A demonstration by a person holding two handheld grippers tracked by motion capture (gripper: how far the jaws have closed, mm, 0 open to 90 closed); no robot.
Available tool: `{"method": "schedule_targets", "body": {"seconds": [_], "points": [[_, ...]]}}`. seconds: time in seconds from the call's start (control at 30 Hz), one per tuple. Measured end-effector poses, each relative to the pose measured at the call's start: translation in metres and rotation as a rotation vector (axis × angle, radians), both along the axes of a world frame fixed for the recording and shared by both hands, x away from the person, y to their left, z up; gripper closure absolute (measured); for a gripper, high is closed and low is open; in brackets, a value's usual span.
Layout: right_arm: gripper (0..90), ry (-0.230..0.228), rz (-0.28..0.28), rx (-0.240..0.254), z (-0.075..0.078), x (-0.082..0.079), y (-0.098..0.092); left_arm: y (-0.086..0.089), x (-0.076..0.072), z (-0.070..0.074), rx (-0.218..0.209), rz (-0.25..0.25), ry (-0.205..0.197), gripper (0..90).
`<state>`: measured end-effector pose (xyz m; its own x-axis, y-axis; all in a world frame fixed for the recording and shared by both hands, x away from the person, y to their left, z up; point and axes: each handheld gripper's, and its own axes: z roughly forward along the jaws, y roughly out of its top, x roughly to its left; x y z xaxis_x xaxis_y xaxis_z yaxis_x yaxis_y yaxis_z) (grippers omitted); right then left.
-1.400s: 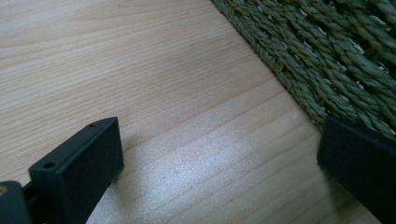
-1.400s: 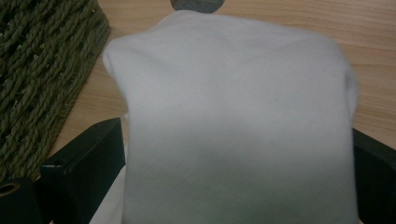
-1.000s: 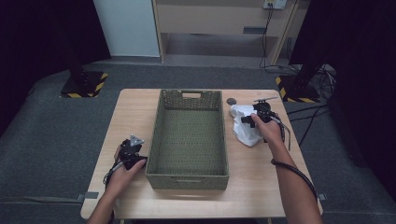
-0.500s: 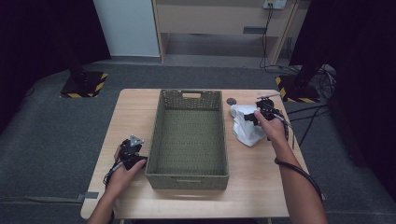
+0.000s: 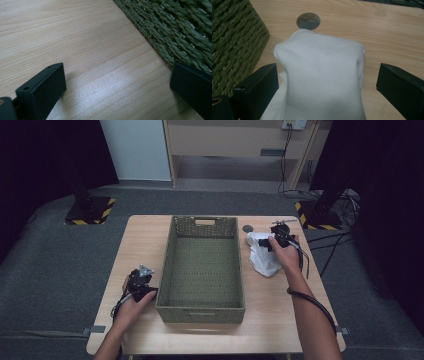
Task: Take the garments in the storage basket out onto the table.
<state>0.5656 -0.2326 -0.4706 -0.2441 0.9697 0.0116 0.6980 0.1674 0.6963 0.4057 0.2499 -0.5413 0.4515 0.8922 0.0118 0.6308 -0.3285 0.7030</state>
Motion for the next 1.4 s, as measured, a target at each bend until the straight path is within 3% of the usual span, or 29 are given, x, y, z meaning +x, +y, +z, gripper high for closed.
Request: {"method": "schedule_targets", "body": {"seconds": [0.27, 0.93, 1.4], "points": [[3.1, -0.07, 0.027, 0.034, 0.008, -0.005, 0.007, 0.0, 0.0, 0.0, 0.0, 0.0, 0.0, 0.0], [2.9, -0.116, 0.057, 0.087, 0.013, -0.023, 0.001, 0.0, 0.0, 0.0, 0.0, 0.0, 0.0, 0.0], [2.7, -0.146, 0.081, 0.115, 0.013, -0.051, -0.007, 0.0, 0.0, 0.0, 0.0, 0.0, 0.0, 0.0]]}}
